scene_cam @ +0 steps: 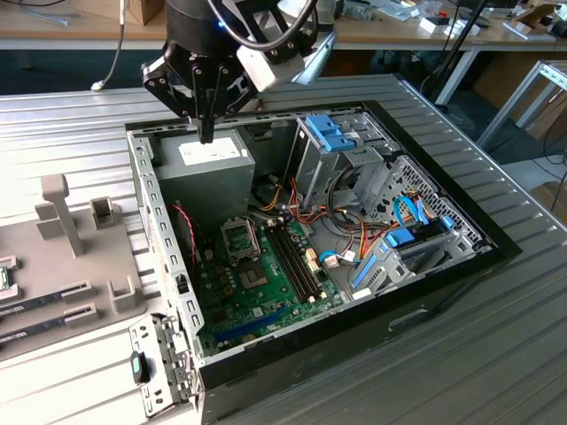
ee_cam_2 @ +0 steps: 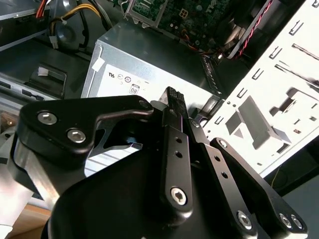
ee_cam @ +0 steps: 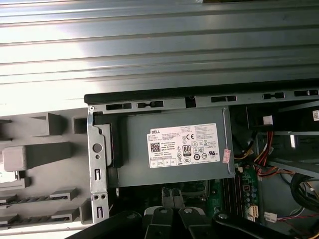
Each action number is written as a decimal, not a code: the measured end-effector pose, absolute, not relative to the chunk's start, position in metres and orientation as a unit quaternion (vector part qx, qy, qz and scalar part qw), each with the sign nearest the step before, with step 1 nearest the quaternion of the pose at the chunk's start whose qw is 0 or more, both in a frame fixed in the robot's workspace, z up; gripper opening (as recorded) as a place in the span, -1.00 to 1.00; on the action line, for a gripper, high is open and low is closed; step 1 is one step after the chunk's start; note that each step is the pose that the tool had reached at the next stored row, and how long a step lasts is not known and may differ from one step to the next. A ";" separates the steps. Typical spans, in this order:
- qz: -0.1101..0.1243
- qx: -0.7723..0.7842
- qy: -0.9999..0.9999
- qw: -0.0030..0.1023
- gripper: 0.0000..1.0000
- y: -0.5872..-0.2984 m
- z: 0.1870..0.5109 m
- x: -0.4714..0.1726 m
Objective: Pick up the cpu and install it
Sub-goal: 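Reach for the cpu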
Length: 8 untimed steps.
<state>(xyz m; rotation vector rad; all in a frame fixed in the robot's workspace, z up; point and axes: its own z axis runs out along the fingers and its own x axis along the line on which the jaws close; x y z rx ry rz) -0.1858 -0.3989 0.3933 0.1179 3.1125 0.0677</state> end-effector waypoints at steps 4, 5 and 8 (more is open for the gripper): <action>0.022 0.038 0.999 0.013 -0.79 -0.399 0.393 -0.187; 0.022 0.038 0.999 0.013 -0.79 -0.399 0.393 -0.188; 0.022 0.038 0.999 0.013 -0.79 -0.399 0.393 -0.189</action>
